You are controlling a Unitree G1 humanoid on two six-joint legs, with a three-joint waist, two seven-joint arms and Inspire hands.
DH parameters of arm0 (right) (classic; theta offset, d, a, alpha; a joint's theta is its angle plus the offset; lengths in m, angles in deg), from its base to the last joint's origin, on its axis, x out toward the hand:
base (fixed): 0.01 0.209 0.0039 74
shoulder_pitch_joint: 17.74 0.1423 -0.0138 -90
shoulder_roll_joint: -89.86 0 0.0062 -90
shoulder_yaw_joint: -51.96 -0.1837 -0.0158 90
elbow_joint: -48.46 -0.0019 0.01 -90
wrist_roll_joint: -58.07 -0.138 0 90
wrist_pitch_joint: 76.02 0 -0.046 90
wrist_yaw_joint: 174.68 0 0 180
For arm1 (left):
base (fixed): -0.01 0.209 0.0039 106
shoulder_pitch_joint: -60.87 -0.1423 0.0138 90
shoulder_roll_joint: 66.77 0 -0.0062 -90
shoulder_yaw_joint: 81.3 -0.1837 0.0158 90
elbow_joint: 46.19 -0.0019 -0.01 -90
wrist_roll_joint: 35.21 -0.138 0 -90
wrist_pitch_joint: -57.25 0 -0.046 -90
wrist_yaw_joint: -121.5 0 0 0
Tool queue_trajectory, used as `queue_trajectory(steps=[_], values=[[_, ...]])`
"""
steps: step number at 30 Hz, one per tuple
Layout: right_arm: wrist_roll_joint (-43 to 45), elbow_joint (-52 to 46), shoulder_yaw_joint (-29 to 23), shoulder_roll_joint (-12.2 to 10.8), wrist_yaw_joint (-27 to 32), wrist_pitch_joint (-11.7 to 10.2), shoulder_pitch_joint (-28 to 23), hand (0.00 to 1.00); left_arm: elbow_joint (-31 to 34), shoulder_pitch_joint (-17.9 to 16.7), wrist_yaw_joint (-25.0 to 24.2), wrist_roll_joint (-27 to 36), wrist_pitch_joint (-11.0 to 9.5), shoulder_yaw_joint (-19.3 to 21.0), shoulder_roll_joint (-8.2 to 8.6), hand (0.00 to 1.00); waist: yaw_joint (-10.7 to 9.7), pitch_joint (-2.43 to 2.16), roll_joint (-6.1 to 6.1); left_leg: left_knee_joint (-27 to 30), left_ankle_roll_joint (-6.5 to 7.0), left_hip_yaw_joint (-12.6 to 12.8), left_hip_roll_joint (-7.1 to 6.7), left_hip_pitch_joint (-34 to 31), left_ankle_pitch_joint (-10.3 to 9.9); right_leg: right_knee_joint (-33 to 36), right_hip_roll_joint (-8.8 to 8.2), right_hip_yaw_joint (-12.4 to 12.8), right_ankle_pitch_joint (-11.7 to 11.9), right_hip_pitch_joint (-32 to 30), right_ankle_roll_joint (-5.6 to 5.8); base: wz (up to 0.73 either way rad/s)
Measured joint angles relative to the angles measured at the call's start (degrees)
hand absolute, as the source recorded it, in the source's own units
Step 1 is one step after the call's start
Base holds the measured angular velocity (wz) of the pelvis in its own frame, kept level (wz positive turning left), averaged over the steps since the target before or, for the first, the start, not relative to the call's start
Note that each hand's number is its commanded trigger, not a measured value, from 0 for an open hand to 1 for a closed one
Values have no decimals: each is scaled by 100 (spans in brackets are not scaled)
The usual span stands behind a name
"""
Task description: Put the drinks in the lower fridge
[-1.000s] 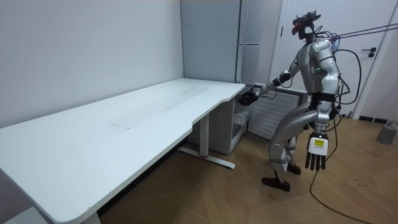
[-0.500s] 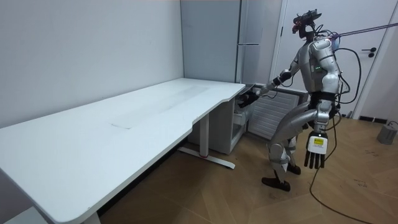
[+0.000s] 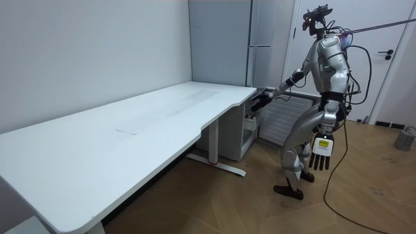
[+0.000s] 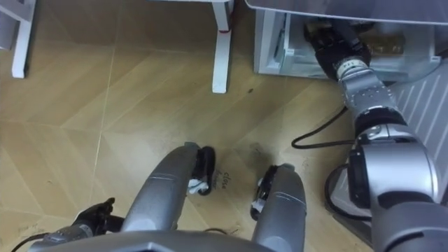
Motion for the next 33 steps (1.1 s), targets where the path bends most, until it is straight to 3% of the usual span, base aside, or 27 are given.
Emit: queue_trajectory(steps=[11,22,23,28,33], values=[[169,-48,170,1,-86,2,-191,0,-41,7,9,16,-6,5,2,0,-72,-23,35,-511,19,20,23,348,122,-637,117,-31,233,373,74,-3],[429,-616,201,2,-130,-11,-763,0,-41,4,111,26,-54,38,-20,0,-96,-68,56,-984,83,157,90,763,162,-1295,242,-5,452,814,169,-6],[550,-766,203,3,-113,-12,-871,0,-39,6,119,55,-53,38,-30,0,-116,-99,52,-1012,81,157,96,782,163,-1346,256,-10,464,836,166,0],[1647,-1316,146,5,43,-93,-1313,0,-200,1,158,117,-195,154,-31,0,-410,-125,47,-1096,82,176,96,1073,161,-1500,254,-63,488,1152,167,1],[3127,-2014,29,38,511,-473,-1946,0,-318,-83,284,334,-372,282,-32,0,-573,-183,83,-1303,75,252,148,1373,172,-1696,316,-12,560,1408,177,-10]])
